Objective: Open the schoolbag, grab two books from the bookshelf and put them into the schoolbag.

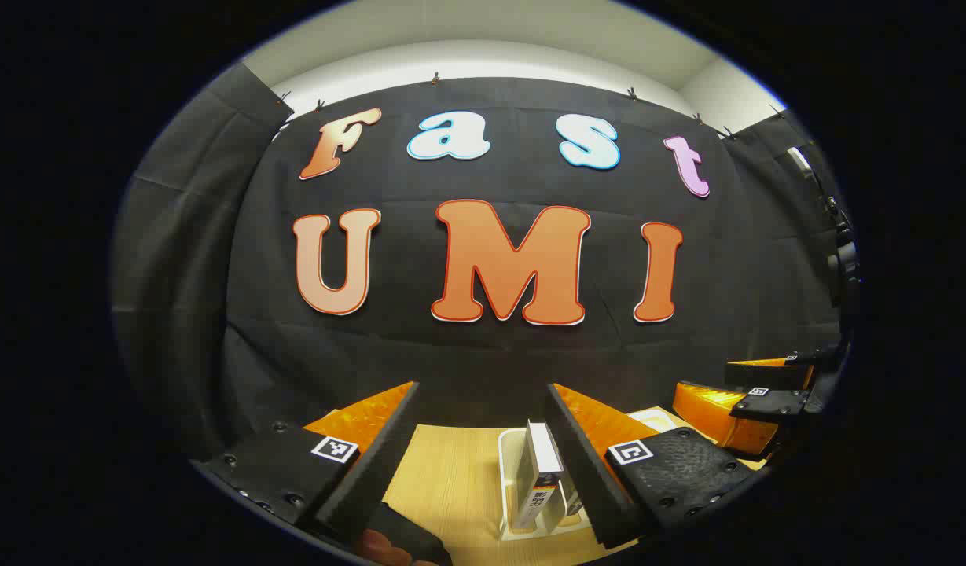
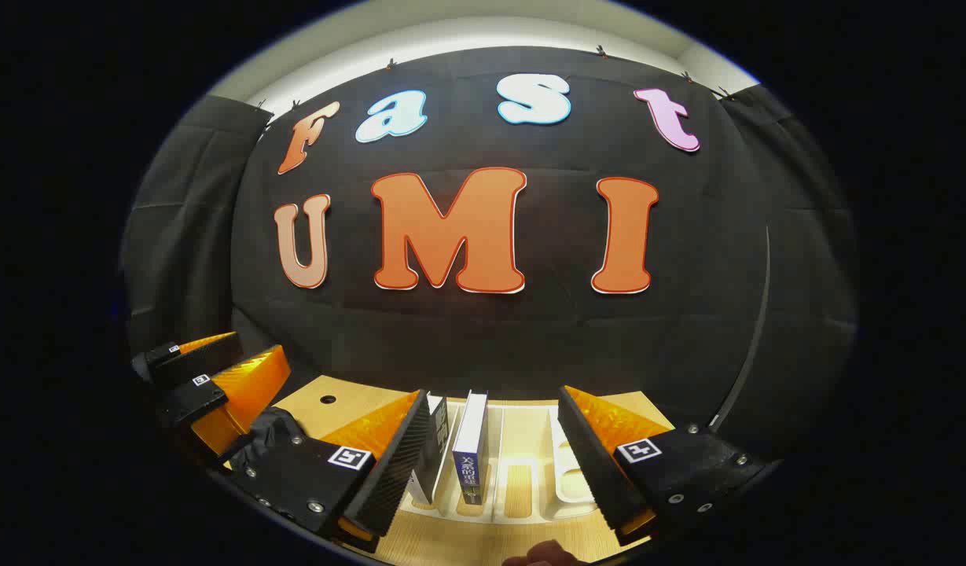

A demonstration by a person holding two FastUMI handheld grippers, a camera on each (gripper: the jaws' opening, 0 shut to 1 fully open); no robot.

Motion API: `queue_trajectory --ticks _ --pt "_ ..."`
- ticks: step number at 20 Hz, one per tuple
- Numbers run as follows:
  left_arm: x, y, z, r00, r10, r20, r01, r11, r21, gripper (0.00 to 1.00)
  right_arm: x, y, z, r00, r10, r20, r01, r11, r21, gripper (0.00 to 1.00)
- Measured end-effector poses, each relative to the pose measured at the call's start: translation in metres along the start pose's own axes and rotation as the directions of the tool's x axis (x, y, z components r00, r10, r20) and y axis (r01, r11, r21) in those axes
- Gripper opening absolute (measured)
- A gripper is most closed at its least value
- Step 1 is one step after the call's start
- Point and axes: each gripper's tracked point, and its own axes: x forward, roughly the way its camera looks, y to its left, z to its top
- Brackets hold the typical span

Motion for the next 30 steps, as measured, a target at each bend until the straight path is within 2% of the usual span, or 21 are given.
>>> queue_trajectory --ticks 12,16,21,26,30 --pt "-0.003 -0.010 -0.011 0.998 -0.029 -0.047 0.028 1.000 -0.013 1.00 -0.003 -0.002 0.008 0.998 -0.015 0.053 0.016 1.000 -0.019 0.98" --pt "-0.006 -0.001 -0.007 0.999 0.014 -0.036 -0.014 1.000 0.000 1.00 -0.004 -0.001 0.012 0.997 -0.017 0.073 0.018 1.000 -0.017 0.97" --pt "-0.018 0.010 0.000 0.998 0.067 0.015 -0.068 0.997 0.045 1.00 -0.009 0.002 0.015 0.995 -0.014 0.104 0.017 0.999 -0.029 0.97" --pt "-0.028 0.013 0.007 0.993 0.081 0.084 -0.091 0.988 0.123 1.00 -0.011 0.007 0.007 0.996 -0.011 0.093 0.016 0.999 -0.049 0.98" --pt "-0.030 0.007 0.000 0.995 0.049 0.091 -0.062 0.987 0.146 0.99 -0.008 0.008 0.006 0.995 -0.008 0.097 0.014 0.998 -0.066 0.98"
